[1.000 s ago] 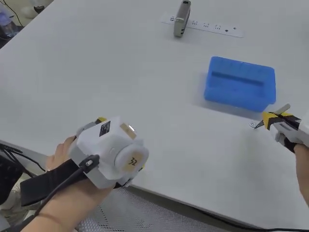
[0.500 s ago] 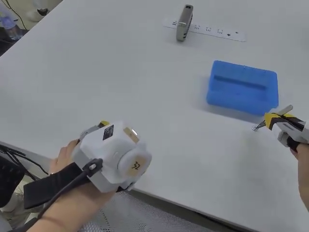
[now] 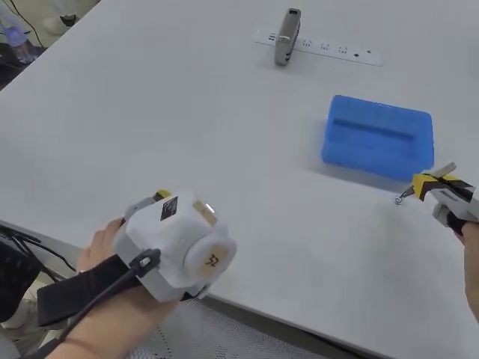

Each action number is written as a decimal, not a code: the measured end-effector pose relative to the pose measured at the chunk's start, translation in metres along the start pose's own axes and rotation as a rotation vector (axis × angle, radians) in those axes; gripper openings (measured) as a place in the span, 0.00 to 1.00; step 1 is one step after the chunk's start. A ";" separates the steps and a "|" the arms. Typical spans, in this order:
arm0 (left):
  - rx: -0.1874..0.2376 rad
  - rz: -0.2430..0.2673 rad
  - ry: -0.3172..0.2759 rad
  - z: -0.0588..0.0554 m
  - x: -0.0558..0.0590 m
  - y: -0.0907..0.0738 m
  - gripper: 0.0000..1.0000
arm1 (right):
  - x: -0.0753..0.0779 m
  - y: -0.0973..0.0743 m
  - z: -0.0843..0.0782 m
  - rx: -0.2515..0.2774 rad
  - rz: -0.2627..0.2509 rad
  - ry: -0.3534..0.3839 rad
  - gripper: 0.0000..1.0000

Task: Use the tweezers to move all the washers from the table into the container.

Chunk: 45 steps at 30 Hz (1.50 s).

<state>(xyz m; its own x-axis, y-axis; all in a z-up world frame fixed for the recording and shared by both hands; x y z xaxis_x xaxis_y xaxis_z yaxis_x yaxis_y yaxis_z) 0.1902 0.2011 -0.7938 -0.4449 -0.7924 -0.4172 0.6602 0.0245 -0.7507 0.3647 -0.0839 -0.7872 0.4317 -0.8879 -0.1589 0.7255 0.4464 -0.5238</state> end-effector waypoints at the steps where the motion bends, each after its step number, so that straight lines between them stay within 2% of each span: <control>1: 0.000 0.000 0.000 0.000 0.000 0.000 0.73 | 0.001 0.001 -0.001 -0.004 -0.002 -0.001 0.03; 24: -0.001 0.008 -0.002 0.000 -0.001 -0.001 0.72 | -0.005 -0.004 -0.004 -0.013 0.011 -0.001 0.03; 27: -0.002 0.008 0.000 -0.001 -0.001 -0.001 0.72 | -0.006 -0.003 -0.003 -0.015 -0.003 -0.036 0.03; 28: -0.002 0.005 -0.001 -0.001 -0.001 0.000 0.72 | -0.008 -0.003 -0.003 -0.014 -0.006 -0.074 0.03; 31: -0.002 0.006 0.001 0.000 -0.001 0.000 0.72 | -0.011 -0.003 -0.005 -0.007 -0.006 -0.094 0.02; 36: -0.003 0.003 0.004 0.000 0.000 0.000 0.73 | -0.009 -0.006 -0.008 0.008 -0.015 -0.078 0.02; 41: -0.002 0.003 0.003 0.000 0.000 0.000 0.72 | -0.010 -0.006 -0.008 -0.003 -0.012 -0.088 0.02; 45: -0.001 0.000 0.005 0.000 0.000 0.000 0.72 | -0.007 -0.005 -0.009 -0.014 -0.014 -0.069 0.02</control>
<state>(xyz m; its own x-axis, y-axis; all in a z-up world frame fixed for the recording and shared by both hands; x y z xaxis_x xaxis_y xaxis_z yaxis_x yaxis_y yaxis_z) 0.1899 0.2011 -0.7938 -0.4481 -0.7894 -0.4195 0.6593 0.0251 -0.7515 0.3532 -0.0812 -0.7904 0.4576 -0.8842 -0.0934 0.7246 0.4317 -0.5372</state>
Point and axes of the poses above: the centre of the closed fingertips' face, and the gripper's own axes: y roughly forward along the fingers, x roughly to its right, z roughly out of its top, the point moved 4 cm from there along -y, roughly backward along the fingers, and after that the axes turned 7 degrees about y, right-handed, at the moved point
